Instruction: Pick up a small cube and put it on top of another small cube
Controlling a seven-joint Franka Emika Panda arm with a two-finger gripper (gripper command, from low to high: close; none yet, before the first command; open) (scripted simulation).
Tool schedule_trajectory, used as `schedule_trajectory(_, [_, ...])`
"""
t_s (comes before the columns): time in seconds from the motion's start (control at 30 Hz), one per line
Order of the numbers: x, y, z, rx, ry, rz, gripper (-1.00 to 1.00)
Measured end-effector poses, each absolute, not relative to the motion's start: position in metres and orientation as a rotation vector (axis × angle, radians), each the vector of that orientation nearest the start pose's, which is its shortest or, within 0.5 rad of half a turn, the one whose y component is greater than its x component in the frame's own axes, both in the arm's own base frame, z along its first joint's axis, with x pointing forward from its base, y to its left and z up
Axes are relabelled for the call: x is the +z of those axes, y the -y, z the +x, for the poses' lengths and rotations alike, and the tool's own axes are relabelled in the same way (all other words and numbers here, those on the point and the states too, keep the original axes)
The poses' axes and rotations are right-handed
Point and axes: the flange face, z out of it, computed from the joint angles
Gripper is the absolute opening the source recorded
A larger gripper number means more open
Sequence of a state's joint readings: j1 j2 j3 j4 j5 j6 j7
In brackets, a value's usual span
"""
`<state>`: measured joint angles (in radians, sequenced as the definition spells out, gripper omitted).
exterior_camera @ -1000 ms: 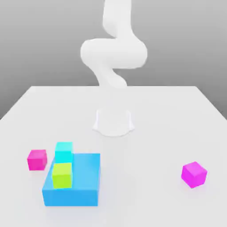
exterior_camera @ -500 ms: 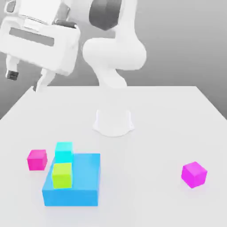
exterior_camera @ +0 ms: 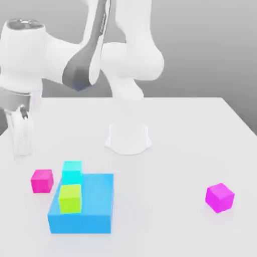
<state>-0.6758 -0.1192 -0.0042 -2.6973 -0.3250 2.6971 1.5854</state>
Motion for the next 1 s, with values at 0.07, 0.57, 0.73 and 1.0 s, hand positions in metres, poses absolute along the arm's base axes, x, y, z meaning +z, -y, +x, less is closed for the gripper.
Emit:
schedule_trajectory(0.07, [0.262,0.26,0.317,-0.229,-2.739,-1.681,0.0])
schedule_trajectory(0.57, [0.186,0.27,0.258,-0.02,-2.884,-1.214,0.0])
schedule_trajectory(0.73, [0.168,0.271,0.26,-0.024,-2.882,-1.207,0.0])
schedule_trajectory(1.0, [0.13,0.266,0.252,-0.003,-2.892,-1.22,-1.0])
